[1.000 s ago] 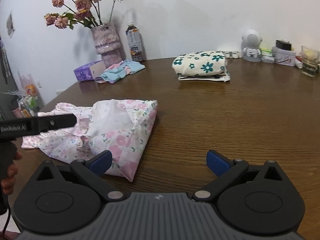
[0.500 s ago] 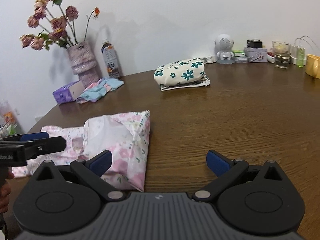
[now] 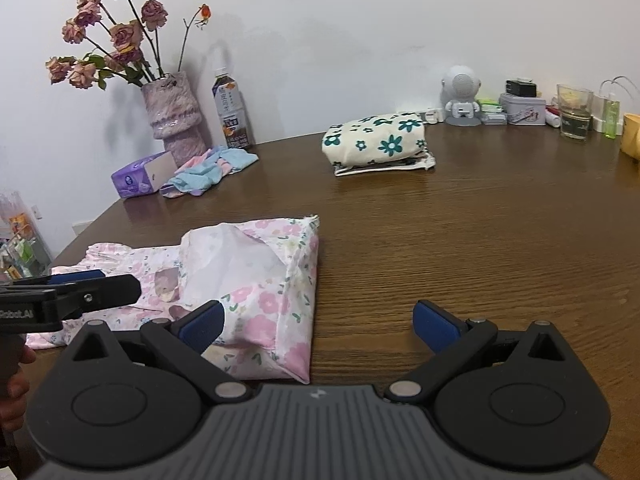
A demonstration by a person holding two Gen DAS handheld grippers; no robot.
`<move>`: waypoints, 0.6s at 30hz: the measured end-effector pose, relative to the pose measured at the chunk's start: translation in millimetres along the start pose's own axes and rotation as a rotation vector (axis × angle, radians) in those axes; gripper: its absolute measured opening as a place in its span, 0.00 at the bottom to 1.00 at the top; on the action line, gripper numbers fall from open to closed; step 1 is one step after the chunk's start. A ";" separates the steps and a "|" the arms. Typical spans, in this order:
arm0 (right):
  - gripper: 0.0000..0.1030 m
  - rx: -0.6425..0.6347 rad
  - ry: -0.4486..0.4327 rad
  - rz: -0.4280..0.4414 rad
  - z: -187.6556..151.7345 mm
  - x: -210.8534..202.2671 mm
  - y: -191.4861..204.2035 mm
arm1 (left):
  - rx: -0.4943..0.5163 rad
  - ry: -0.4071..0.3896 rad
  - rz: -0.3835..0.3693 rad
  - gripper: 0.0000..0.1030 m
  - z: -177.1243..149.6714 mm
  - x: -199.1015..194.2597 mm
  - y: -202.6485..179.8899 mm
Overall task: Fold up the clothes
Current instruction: 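Lower both open grippers toward the edge of the folded dress bundle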
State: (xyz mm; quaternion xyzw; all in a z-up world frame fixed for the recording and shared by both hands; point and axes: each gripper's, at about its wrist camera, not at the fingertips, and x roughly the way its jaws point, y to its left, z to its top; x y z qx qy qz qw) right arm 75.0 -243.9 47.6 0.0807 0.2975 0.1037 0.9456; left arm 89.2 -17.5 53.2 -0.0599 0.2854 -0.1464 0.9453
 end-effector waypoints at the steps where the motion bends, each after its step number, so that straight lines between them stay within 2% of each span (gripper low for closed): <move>1: 0.99 -0.001 0.001 0.005 -0.1 1.0 -0.2 | -0.001 0.001 0.003 0.91 0.5 1.1 0.0; 12: 0.97 0.008 0.001 0.012 6.2 7.9 -15.0 | 0.001 -0.005 0.034 0.89 6.5 14.2 -1.9; 18: 0.91 0.005 -0.024 0.067 29.9 18.7 -16.7 | 0.008 0.008 0.006 0.79 8.5 24.2 -1.2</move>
